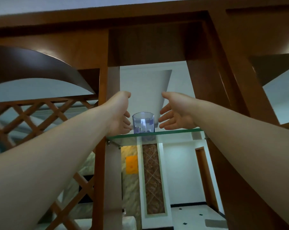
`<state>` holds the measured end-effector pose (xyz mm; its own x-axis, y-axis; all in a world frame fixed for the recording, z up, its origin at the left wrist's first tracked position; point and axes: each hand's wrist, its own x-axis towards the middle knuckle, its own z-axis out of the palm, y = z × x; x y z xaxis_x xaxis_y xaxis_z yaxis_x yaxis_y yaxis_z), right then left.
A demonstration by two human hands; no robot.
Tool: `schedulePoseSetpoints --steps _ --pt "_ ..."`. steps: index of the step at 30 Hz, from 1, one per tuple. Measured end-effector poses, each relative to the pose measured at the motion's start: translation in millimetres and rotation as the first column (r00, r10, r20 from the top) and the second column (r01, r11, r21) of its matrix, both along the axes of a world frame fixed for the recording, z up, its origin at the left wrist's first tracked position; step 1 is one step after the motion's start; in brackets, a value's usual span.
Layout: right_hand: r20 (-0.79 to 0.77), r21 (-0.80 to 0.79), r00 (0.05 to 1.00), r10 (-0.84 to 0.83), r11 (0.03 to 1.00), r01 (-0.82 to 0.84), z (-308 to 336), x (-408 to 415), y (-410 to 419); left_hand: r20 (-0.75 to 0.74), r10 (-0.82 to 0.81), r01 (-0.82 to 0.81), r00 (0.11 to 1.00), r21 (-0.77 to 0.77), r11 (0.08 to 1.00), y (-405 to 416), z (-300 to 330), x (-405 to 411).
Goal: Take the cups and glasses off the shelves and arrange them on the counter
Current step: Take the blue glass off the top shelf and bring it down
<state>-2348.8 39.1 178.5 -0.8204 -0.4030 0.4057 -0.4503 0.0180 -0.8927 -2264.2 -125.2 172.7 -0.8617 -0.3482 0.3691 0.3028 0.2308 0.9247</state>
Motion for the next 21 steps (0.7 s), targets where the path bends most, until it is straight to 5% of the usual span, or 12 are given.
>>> schedulePoseSetpoints --steps 21 --pt "0.029 0.002 0.991 0.130 0.992 -0.130 5.1 -34.1 -19.5 0.057 0.012 -0.010 0.998 -0.033 0.999 6.7 3.9 -10.7"
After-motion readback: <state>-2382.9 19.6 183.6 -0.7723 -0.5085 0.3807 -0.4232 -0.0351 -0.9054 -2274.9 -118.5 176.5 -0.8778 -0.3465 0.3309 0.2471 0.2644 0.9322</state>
